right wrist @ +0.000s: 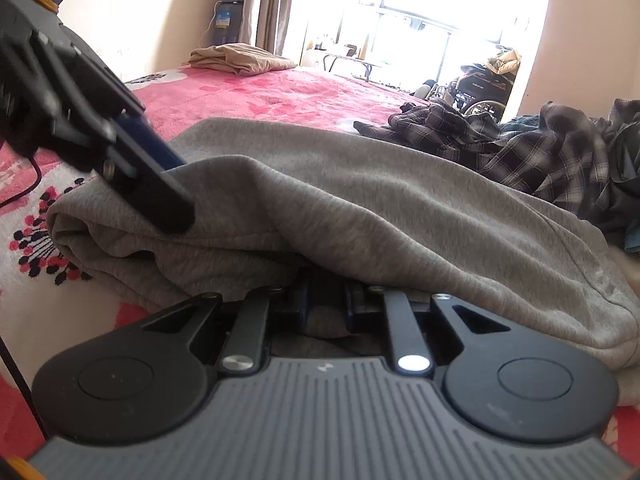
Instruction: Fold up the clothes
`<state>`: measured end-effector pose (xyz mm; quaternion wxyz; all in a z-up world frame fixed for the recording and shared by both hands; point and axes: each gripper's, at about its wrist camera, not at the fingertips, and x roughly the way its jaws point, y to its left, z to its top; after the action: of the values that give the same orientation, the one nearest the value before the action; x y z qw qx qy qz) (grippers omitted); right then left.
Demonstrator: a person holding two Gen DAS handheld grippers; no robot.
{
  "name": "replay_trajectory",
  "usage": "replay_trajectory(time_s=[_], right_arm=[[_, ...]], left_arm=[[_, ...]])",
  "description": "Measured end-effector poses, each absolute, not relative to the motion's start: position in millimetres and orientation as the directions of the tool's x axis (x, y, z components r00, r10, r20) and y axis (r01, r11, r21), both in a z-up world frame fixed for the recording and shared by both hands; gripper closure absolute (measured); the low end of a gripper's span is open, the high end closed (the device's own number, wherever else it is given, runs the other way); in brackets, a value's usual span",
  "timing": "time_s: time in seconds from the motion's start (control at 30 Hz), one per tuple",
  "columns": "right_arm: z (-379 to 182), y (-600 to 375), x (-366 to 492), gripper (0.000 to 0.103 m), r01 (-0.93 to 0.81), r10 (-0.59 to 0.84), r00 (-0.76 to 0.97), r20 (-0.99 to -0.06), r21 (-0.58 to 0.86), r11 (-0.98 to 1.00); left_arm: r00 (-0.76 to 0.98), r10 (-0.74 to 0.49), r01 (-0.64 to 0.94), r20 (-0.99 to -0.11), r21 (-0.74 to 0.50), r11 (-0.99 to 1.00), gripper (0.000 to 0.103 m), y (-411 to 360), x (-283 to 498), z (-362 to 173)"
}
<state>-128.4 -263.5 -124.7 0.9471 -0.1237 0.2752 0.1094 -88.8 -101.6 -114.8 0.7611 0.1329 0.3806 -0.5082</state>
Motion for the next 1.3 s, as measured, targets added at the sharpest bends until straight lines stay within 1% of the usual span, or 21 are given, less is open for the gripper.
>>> replay_trajectory(time_s=[0.1,0.27,0.4,0.53,0.63,0.77,0.83,0.87,1.03,1.2,1.3], right_arm=[[-124.0,-262.0,-128.4,0.089,-0.272,0.132,0.824,-0.551,-0.182,0.945],[-124.3,-259.3,-129.3,0.089,-0.269,0.12,0.826,-0.551,-0.197,0.943],[-122.6,-259.9,-129.4,0.089,-0.264,0.127,0.823,-0.554,-0.175,0.948],[-116.1,-267.7,-131.9,0.086,-0.274,0.168,0.815,-0.555,-0.114,0.955],[-112.9,-267.7,-137.4,0.083,-0.291,0.186,0.817,-0.546,-0.11,0.95],[-110.7,-265.1,-141.3,0.083,-0.313,0.215,0.816,-0.537,-0.097,0.945],[-114.2,-261.7,-140.0,0.083,-0.318,0.194,0.817,-0.543,-0.144,0.937],[-117.7,-260.4,-138.6,0.083,-0.309,0.161,0.818,-0.553,-0.186,0.933],[-118.1,-261.6,-136.0,0.084,-0.321,0.139,0.81,-0.569,-0.232,0.918],[-100.1,-271.8,-148.3,0.081,-0.346,0.196,0.793,-0.577,-0.162,0.924],[-81.7,-278.9,-156.4,0.08,-0.367,0.254,0.791,-0.557,-0.1,0.925]], left_arm=[[0.237,-0.647,0.891,-0.725,-0.103,0.441,0.054,-106.6,-98.5,-118.8],[0.295,-0.582,0.878,-0.757,-0.025,0.478,0.055,-110.1,-96.8,-129.4],[0.3,-0.579,0.874,-0.758,-0.024,0.485,0.053,-106.7,-94.0,-133.1],[0.318,-0.574,0.883,-0.755,0.016,0.469,0.053,-108.3,-97.8,-135.0],[0.326,-0.573,0.886,-0.752,0.032,0.462,0.053,-108.8,-100.3,-135.9],[0.332,-0.574,0.887,-0.749,0.042,0.459,0.052,-107.0,-101.9,-136.9],[0.335,-0.574,0.888,-0.747,0.047,0.458,0.052,-106.1,-102.8,-137.3],[0.337,-0.575,0.888,-0.746,0.049,0.457,0.052,-105.7,-103.2,-137.6],[0.344,-0.576,0.889,-0.741,0.061,0.453,0.051,-103.4,-105.2,-138.8],[0.348,-0.58,0.89,-0.736,0.066,0.451,0.051,-101.8,-105.4,-139.2],[0.349,-0.583,0.891,-0.734,0.067,0.449,0.05,-101.0,-105.0,-138.7]])
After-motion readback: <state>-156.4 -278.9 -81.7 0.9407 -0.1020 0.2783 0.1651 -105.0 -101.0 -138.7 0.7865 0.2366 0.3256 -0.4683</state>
